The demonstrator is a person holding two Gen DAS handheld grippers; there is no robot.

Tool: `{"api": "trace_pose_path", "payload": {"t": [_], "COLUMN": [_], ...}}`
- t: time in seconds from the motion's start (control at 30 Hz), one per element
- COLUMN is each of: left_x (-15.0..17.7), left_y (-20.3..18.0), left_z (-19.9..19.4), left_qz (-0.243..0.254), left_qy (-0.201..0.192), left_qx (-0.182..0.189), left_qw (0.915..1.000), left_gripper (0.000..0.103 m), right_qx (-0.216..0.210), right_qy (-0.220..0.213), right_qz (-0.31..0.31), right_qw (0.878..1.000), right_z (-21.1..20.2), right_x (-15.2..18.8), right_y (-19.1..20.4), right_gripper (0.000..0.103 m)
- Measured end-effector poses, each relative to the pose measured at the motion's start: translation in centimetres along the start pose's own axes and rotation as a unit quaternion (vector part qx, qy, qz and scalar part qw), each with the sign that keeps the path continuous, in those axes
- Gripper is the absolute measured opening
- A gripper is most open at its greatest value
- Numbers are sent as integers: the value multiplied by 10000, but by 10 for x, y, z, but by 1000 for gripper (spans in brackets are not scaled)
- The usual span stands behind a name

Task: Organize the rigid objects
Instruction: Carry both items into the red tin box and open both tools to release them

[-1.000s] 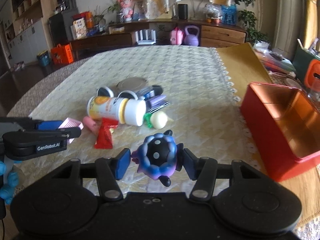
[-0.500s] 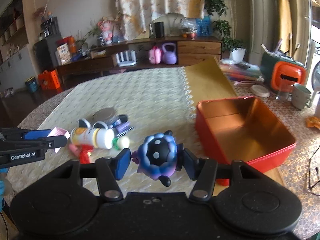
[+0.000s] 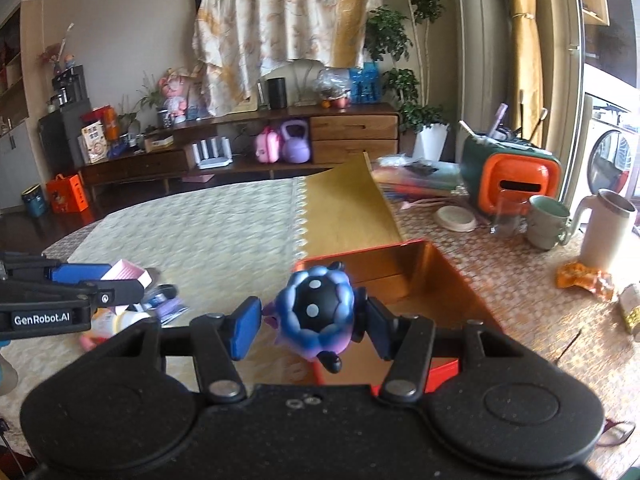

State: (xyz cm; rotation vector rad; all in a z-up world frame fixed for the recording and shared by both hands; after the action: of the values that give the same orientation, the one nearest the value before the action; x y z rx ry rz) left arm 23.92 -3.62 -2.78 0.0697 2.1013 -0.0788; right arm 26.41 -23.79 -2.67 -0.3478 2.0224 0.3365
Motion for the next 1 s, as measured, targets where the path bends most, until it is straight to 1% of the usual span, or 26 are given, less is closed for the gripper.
{"api": "trace_pose_path", "payload": {"t": [0.2,0.37,0.47,0.57,0.7,1.0], "left_x": [-24,-37,-38,-38,-41,-26], "left_y": [-37,-67,-80,-93,-106,-121], "left_z": [37,77,105,133,163,213], "left_qz": [250,394,411,472,498,517], "left_qy": [48,142,268,437,541,1051], "left_qx": [217,436,591,645,740,800], "left_qw": [9994,9982,9970,9958,9945,9899], "left_gripper": [40,40,40,40,40,40], "right_qx": [133,203,241,204,221,134], "right_qy": [30,170,290,449,646,1027], "right_qz": [-20,-148,-253,-213,-287,-533], "right_qw": [9999,9995,9990,9986,9973,9932], "right_z": [15,35,49,64,83,109], "right_x": [-3,-1,0,2,10,30], "right_y": [-33,-54,-64,-75,-84,-87], "right_gripper": [55,55,55,55,55,55]}}
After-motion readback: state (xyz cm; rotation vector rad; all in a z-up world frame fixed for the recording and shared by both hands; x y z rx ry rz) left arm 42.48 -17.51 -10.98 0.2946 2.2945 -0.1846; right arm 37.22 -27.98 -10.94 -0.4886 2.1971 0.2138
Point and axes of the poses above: each gripper's, at about its wrist camera, not at the fingertips, and z roughly the way its jaws point, y to its left, x to its underside, the point moved 6 cm from there along z, roughly the way its jaws point, and after that the axes turned 6 degrees about -y, right-handed, at the moved point
